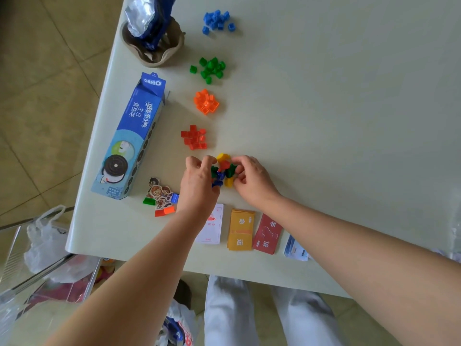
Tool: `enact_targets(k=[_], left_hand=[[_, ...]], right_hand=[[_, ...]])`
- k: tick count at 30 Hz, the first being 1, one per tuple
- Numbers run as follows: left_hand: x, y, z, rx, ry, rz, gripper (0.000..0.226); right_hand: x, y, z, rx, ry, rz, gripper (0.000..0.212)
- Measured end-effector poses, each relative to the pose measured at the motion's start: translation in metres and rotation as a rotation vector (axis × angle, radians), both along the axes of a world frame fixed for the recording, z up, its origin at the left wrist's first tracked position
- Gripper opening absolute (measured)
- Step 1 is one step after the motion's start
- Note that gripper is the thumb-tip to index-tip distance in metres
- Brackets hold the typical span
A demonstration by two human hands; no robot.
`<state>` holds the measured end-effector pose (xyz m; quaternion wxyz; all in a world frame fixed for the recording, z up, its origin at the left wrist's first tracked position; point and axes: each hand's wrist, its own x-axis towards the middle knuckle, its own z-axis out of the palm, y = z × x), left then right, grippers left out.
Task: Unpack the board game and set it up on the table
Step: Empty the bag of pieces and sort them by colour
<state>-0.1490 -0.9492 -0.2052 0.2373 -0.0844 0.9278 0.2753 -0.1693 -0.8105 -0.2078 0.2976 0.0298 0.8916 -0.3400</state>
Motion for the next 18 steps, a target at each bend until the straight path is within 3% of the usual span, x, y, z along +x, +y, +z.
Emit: enact_targets(k=[6, 11, 15, 18], left_hand=[[-0.001, -0.003, 0.003, -0.016, 0.004, -0.023, 0.068], [-0.006, 0.000, 0.003, -0.019, 0.042, -0.075, 0.079], [-0.013, 0.007, 0.005, -0.078, 0.013, -0.099, 0.069], [-0.016, 0.009, 0.003, -0.129, 0.006, -0.139, 0.063]], right_hand=[[-0.006, -0.005, 0.005, 0.053, 0.018, -0.091, 0.053], [-0.010, -0.015, 0.006, -0.047, -0.097, -0.052, 0.055], [-0.010, -0.021, 0.005, -0.129, -0.134, -0.114, 0.052], [-0.013, -0.010, 0.004, -0.082, -0.083, -0.140, 0.048]])
